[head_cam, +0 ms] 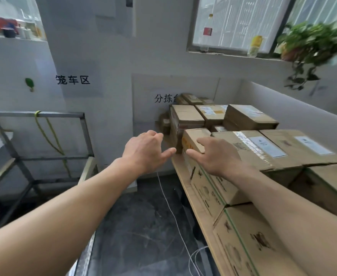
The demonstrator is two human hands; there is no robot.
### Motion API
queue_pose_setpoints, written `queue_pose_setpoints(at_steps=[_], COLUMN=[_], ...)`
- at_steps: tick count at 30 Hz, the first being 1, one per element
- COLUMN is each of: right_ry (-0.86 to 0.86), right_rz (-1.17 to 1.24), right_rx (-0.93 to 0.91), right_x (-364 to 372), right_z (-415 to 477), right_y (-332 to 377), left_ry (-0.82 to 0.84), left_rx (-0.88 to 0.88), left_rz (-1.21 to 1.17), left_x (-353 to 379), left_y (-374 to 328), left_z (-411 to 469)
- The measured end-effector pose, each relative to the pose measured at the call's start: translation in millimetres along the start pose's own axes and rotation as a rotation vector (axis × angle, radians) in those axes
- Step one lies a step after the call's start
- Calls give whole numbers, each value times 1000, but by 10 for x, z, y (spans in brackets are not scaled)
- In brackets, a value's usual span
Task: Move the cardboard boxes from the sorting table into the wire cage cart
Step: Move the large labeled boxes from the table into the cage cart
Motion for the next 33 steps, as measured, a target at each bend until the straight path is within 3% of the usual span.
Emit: queue_pose_setpoints(at_steps=[18,33], right_ry=[-38,385], right_rz=[-12,-186], right_rx=[56,467], right_x=[-384,552], right_z=[-818,-2171], right_y=[-1560,-3195], left_ry=[118,418], left_rx=[48,41], left_rz=[-91,-48], left_x=[725,2022], left_y=[-1678,-2342], left_z=[-494,-1302])
Point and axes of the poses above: each hand's wrist, its own z-axis towards the middle knuckle, its own x-axis out of the palm, y = z × x, the point moved 9 cm from there along z, towards the middle knuckle, and after that the axes turned 14 degrees about -y, right-handed, at the moved point
